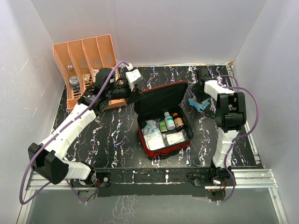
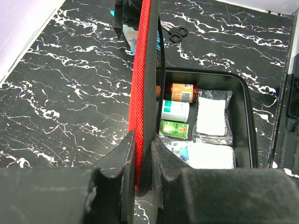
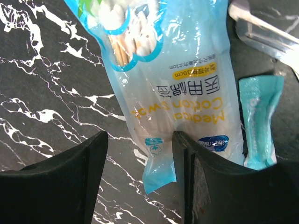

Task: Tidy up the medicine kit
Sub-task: Pick up the medical item at the center of the board.

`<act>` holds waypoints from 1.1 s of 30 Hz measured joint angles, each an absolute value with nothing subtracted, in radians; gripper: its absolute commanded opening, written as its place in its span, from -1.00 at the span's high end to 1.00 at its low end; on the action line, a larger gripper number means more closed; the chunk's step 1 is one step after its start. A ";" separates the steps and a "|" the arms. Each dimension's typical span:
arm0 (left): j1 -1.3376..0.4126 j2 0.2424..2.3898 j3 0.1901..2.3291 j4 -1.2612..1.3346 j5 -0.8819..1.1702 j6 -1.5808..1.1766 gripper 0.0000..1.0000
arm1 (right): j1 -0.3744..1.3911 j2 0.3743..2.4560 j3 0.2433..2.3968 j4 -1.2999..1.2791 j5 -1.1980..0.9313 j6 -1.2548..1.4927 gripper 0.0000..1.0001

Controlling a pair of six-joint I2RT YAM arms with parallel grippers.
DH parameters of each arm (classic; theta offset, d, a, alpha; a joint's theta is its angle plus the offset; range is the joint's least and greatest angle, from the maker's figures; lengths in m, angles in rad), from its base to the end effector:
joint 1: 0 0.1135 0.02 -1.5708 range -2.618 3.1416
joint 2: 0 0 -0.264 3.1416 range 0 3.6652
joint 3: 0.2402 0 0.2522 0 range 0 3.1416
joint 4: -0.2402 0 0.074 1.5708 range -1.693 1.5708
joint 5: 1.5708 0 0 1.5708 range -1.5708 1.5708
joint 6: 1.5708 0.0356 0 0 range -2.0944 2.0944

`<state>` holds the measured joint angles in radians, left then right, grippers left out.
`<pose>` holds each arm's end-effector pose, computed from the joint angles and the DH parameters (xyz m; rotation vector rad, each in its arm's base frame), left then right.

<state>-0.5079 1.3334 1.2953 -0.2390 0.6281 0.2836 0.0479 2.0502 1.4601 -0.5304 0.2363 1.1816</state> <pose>0.2553 -0.1661 0.3926 1.1029 1.4928 -0.7342 0.4259 0.0121 0.1635 1.4776 2.1878 0.0927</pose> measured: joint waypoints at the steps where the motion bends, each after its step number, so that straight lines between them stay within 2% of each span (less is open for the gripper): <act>1: -0.508 1.333 1.295 -0.239 0.628 0.284 1.00 | 0.048 2.072 1.498 -0.560 0.240 1.161 -0.13; 8: -0.508 1.325 1.279 -0.220 0.625 0.279 1.00 | 0.045 2.119 1.588 -0.685 0.269 1.048 -0.09; 16: -0.508 1.311 1.258 -0.202 0.624 0.275 1.00 | 0.037 2.117 1.594 -0.810 0.315 0.947 0.10; 18: -0.508 1.311 1.256 -0.198 0.624 0.274 1.00 | 0.037 2.116 1.592 -0.832 0.324 0.928 0.32; 21: -0.508 1.310 1.251 -0.190 0.624 0.273 1.00 | 0.036 2.109 1.579 -0.844 0.328 0.904 0.91; 22: -0.508 1.309 1.248 -0.187 0.624 0.272 1.00 | 0.036 2.105 1.573 -0.841 0.327 0.896 1.00; 33: -0.508 1.303 1.242 -0.179 0.603 0.273 1.00 | 0.070 2.047 1.495 -0.792 0.297 0.801 1.00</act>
